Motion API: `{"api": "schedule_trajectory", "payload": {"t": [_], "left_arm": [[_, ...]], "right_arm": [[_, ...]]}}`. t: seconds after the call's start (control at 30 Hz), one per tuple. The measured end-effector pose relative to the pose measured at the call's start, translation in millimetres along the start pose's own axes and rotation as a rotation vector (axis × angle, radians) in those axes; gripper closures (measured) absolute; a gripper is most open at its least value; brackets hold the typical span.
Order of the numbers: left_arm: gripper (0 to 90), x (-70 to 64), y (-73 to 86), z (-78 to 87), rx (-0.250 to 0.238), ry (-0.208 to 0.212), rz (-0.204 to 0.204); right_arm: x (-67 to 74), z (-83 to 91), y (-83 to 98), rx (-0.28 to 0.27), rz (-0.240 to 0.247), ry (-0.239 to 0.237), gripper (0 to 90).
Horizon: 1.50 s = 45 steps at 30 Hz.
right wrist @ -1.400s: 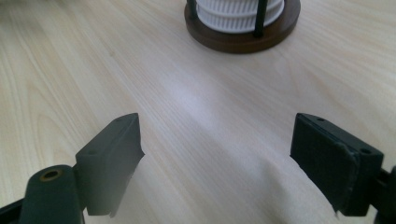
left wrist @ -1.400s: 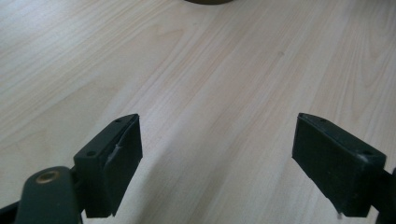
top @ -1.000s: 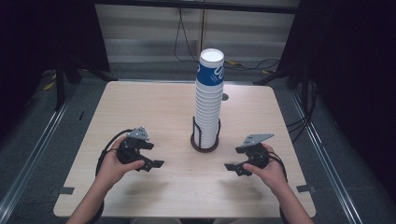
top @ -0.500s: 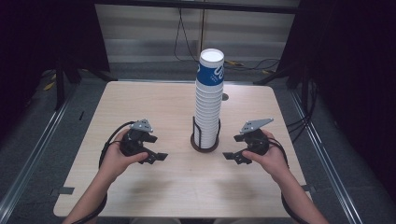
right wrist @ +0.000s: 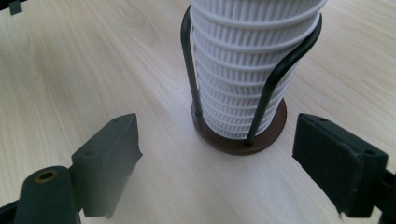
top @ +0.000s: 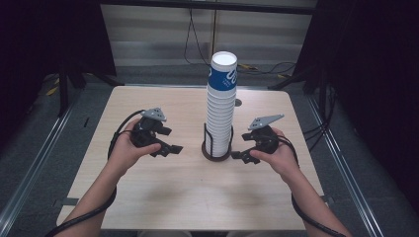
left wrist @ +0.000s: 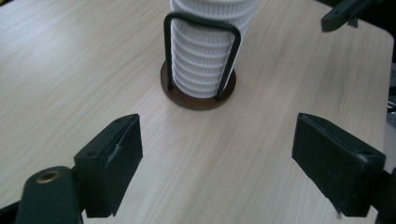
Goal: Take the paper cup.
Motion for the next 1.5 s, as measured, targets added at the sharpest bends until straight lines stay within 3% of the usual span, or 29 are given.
{"api": "schedule_trajectory", "payload": {"t": [0.27,0.63,1.4,1.5], "left_arm": [[16.1,9.5,-22.0,-1.3,-0.01,0.009,-0.005],[15.9,21.9,-57.2,0.2,-0.036,0.0,0.002],[15.9,30.2,-116.9,1.7,-0.025,-0.003,-0.075],[15.9,30.6,-122.1,2.3,-0.039,-0.001,-0.066]], "right_arm": [[-0.4,2.2,-14.5,-0.001,-0.001,0.0,13.7],[-0.7,10.2,-33.3,-0.043,-0.013,0.0,13.7],[5.3,18.6,-60.9,-0.063,0.015,0.022,13.7],[5.3,20.2,-63.7,-0.065,0.016,0.025,13.7]]}}
Point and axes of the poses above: each handheld gripper's, and its own axes: z roughly backward along the jaws, y roughly out of its underside, x roughly to its left, the point moved 3 cm from there along -z, roughly forward along the jaws, and after that the axes turned 15 degrees about -z, right-handed, at the moved point
